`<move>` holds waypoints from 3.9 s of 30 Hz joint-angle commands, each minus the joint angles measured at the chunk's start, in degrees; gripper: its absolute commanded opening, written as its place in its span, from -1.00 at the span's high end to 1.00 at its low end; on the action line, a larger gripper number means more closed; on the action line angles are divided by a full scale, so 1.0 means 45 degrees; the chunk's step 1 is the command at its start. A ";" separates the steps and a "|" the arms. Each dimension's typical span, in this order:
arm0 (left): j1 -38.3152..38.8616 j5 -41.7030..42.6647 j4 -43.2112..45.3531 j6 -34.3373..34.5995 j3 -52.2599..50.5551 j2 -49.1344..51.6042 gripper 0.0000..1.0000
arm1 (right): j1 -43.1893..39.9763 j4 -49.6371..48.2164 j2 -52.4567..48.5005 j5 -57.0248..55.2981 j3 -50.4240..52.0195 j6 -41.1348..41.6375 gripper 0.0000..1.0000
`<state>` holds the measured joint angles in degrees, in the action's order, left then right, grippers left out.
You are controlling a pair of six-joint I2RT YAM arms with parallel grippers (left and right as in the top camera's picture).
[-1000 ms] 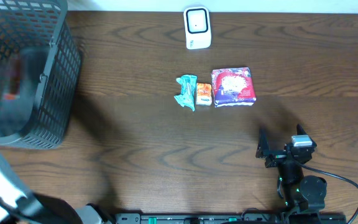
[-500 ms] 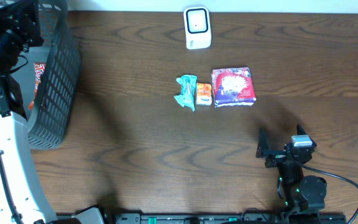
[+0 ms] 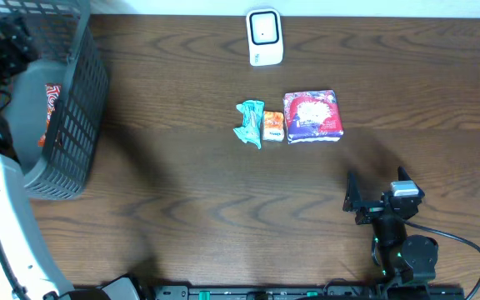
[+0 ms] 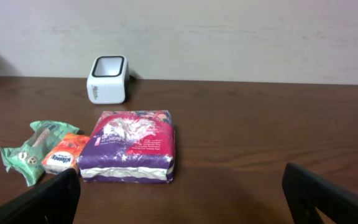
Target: Scan the item barcode
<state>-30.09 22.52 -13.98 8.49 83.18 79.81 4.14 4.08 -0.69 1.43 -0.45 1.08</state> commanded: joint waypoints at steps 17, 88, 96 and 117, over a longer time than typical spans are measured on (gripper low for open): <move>-0.1321 -0.2973 -0.1404 -0.3269 0.0044 0.2623 -0.81 | -0.0019 0.0049 0.0068 -0.0102 0.0029 0.0131 -0.98; -0.0510 -0.0675 0.0515 -0.1205 0.0243 0.1025 0.85 | -0.0015 0.0049 0.0068 -0.0102 0.0029 0.0131 -0.98; 0.0078 0.0277 0.0374 0.4065 0.0243 -0.1559 0.85 | -0.0015 0.0049 0.0068 -0.0102 0.0029 0.0131 -0.98; 0.7062 -0.0379 -0.2623 0.3157 0.0233 -0.0515 0.85 | -0.0019 0.0049 0.0068 -0.0097 0.0029 0.0126 -0.98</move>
<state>-1.26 24.80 -24.16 24.38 83.74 75.64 4.14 4.08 -0.69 1.45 -0.45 1.08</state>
